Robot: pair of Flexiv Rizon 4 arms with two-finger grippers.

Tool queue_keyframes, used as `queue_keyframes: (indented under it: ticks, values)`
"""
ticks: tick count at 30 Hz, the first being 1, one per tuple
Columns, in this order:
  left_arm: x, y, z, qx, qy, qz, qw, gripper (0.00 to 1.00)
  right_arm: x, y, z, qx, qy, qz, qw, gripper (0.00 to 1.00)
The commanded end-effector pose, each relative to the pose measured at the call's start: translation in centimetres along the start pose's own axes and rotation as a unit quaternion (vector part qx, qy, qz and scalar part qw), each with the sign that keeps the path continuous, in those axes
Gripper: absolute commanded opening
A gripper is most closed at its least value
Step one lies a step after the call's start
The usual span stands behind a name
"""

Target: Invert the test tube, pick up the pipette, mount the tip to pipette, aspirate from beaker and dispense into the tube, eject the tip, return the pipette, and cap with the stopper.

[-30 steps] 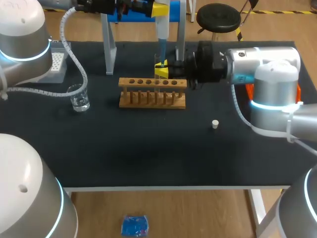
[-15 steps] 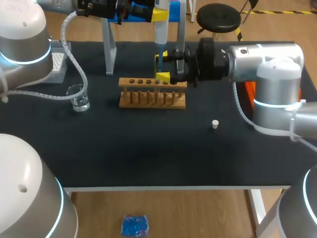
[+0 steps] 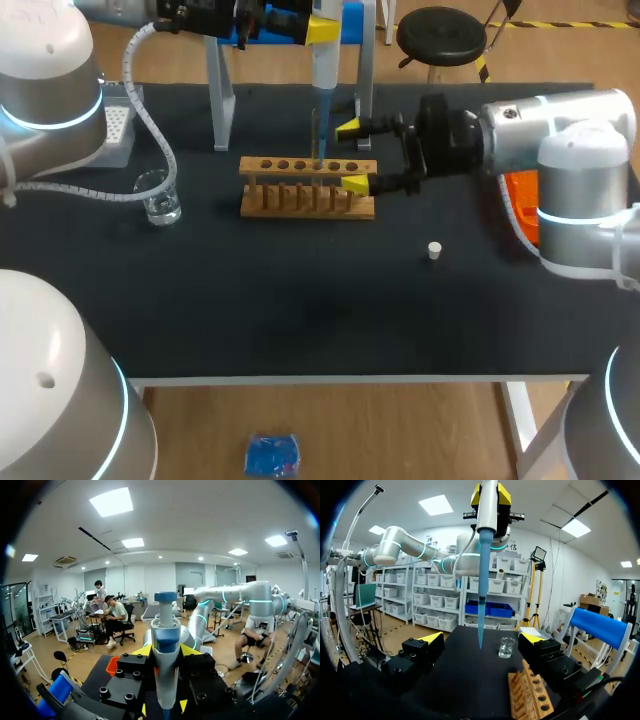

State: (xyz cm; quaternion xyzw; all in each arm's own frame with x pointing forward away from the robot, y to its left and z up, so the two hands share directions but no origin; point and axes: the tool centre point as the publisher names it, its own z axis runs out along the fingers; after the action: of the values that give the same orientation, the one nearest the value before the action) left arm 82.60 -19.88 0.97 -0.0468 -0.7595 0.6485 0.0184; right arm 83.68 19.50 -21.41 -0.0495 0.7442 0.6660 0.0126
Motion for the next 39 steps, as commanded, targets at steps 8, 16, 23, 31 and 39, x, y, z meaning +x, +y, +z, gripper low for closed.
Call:
queue_keyframes:
  ticks: [8,16,23,31,39]
  values:
    - [0.0,0.0,0.0,0.001,0.0,0.001,1.0,0.0,1.1,-3.8,-2.0,0.026,0.001,0.02,0.999,1.0]
    - [0.0,0.0,0.0,0.001,0.0,0.001,1.0,0.0,1.0,-3.7,-2.0,0.026,0.001,0.02,0.999,1.0]
    - [0.0,0.0,0.0,0.001,0.0,0.001,1.0,0.0,1.0,-3.7,-2.0,0.026,0.001,0.02,0.999,1.0]
    - [0.0,0.0,0.0,0.001,0.0,0.001,1.0,0.0,1.0,-3.7,-2.0,0.026,0.001,0.02,0.999,1.0]
    - [0.0,0.0,0.0,0.001,0.0,0.001,1.0,0.0,1.0,-3.7,-2.0,0.026,0.001,0.02,0.999,1.0]
